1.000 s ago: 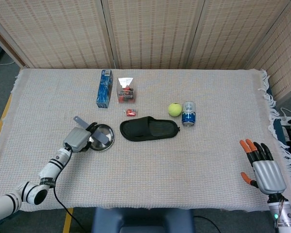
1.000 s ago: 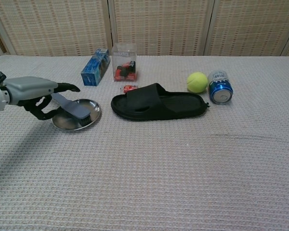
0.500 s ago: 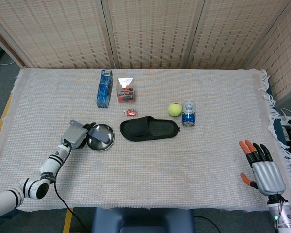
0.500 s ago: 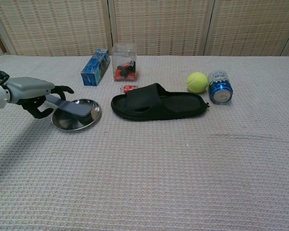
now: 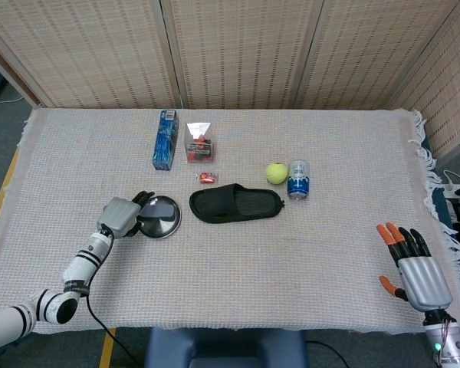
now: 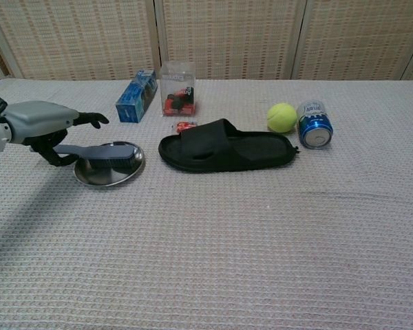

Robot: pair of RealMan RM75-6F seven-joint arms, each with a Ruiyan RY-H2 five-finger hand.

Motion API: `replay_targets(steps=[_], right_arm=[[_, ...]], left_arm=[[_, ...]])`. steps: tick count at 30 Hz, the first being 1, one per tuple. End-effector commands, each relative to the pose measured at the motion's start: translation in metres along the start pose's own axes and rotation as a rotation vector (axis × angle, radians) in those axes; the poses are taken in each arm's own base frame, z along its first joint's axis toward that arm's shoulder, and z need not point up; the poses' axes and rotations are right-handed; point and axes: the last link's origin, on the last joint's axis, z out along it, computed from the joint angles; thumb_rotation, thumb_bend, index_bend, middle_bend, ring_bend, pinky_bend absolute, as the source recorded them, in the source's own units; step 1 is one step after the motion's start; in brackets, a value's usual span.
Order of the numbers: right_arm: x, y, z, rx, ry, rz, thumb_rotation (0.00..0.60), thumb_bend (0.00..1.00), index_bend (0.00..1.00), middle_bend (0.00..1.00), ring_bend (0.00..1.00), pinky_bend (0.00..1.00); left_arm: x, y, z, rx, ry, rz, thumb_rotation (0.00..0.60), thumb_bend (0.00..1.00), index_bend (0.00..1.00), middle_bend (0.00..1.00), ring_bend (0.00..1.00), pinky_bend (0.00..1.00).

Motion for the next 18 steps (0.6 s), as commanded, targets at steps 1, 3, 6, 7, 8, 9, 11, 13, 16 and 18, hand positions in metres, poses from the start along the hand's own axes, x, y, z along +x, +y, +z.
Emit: replay_targets(steps=[1,3,6,7,8,9,11,13,16,18], right_arm=[[0.000,-0.001,-0.001,0.009,-0.012,0.002,0.600,0.15,0.00,0.00,0.00,0.00],[0.001,-0.002,-0.001,0.013,-0.011,0.007,0.600,0.15,0.00,0.00,0.00,0.00],[0.003,-0.001,-0.002,0.013,-0.007,0.011,0.600,0.15,0.00,0.00,0.00,0.00],[0.003,0.000,-0.002,0.013,-0.007,0.012,0.600,0.15,0.00,0.00,0.00,0.00],[0.003,0.000,-0.002,0.013,-0.009,0.012,0.600,0.15,0.00,0.00,0.00,0.00],[0.003,0.000,-0.002,0.014,-0.011,0.012,0.600,0.15,0.00,0.00,0.00,0.00],[0.004,0.000,-0.003,0.015,-0.016,0.012,0.600,0.15,0.00,0.00,0.00,0.00],[0.004,0.000,-0.004,0.015,-0.016,0.012,0.600,0.15,0.00,0.00,0.00,0.00],[0.004,0.000,-0.004,0.014,-0.020,0.009,0.600,0.15,0.00,0.00,0.00,0.00],[0.004,0.000,-0.005,0.015,-0.025,0.007,0.600,0.15,0.00,0.00,0.00,0.00]], left_arm=[[-0.004,0.018,0.003,-0.020,0.077,0.030,0.600,0.42,0.12,0.10,0.77,0.97],[-0.009,0.021,0.006,-0.009,0.075,0.061,0.600,0.41,0.15,0.14,0.78,0.98],[-0.014,0.027,0.010,0.011,0.055,0.083,0.600,0.39,0.17,0.16,0.78,0.98],[-0.016,0.029,0.012,0.018,0.052,0.088,0.600,0.38,0.17,0.16,0.78,0.98],[-0.016,0.030,0.013,0.022,0.052,0.094,0.600,0.38,0.17,0.17,0.78,0.98],[-0.017,0.030,0.014,0.027,0.051,0.099,0.600,0.38,0.17,0.18,0.78,0.98],[-0.019,0.031,0.017,0.035,0.051,0.106,0.600,0.38,0.17,0.19,0.78,0.98],[-0.019,0.031,0.019,0.040,0.059,0.114,0.600,0.38,0.17,0.20,0.78,0.98],[-0.019,0.030,0.021,0.046,0.071,0.123,0.600,0.38,0.18,0.22,0.78,0.98],[-0.019,0.029,0.023,0.050,0.075,0.126,0.600,0.38,0.18,0.24,0.78,0.98]])
